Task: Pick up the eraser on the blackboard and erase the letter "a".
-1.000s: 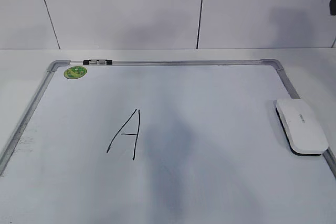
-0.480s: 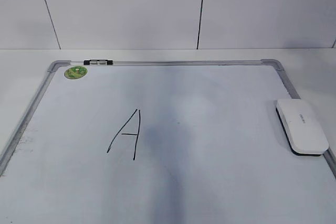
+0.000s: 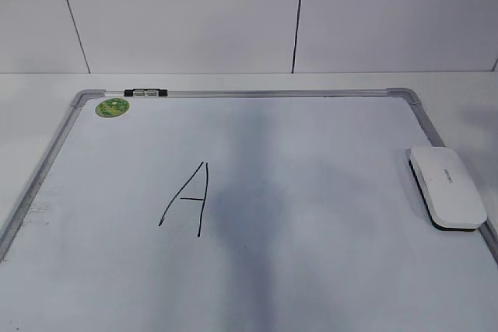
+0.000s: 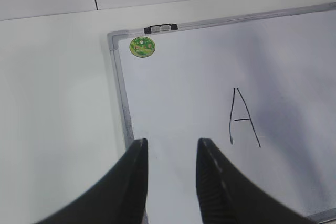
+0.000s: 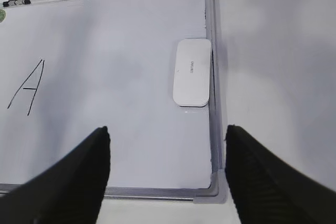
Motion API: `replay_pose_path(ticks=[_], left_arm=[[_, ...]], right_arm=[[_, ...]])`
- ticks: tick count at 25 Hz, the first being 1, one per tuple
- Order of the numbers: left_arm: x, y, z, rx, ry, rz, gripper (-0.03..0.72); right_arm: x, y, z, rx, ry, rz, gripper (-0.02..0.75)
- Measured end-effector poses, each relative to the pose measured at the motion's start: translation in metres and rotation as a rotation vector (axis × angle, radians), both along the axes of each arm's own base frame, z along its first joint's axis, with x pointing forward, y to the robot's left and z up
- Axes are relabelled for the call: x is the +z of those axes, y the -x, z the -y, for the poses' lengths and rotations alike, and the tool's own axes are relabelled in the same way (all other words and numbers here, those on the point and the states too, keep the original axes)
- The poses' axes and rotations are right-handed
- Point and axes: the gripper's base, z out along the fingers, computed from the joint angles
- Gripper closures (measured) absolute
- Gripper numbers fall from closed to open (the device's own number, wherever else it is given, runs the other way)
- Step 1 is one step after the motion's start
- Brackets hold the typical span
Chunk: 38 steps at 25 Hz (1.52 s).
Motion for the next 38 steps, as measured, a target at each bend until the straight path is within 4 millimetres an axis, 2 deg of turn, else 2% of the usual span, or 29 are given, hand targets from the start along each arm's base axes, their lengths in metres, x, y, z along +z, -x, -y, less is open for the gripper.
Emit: replay_pose_path(ticks=[5, 10, 20, 25, 28, 38], left_arm=[[-0.013, 0.032, -0.002, -0.007, 0.004, 0.028, 0.452], [-0.038, 0.056, -0.005, -0.003, 0.008, 0.043, 0.454], [-0.125, 0.092, -0.009, 0.008, 0.010, 0.011, 0.454], [-0.154, 0.102, -0.011, 0.015, -0.003, 0.008, 0.454], [-0.160, 0.105, -0.012, 0.019, -0.013, 0.020, 0.454], [-0.161, 0.106, -0.015, 0.031, -0.040, 0.029, 0.453]], right_arm=[[-0.011, 0.026, 0.004, 0.005, -0.008, 0.050, 0.190], [-0.030, 0.042, 0.007, 0.006, -0.009, 0.065, 0.190], [-0.095, 0.070, 0.013, 0.025, 0.031, 0.076, 0.190], [-0.126, 0.078, 0.018, 0.001, 0.074, 0.094, 0.191], [-0.130, 0.081, 0.021, -0.010, 0.097, 0.106, 0.191], [-0.132, 0.075, 0.021, -0.005, 0.123, 0.144, 0.192]])
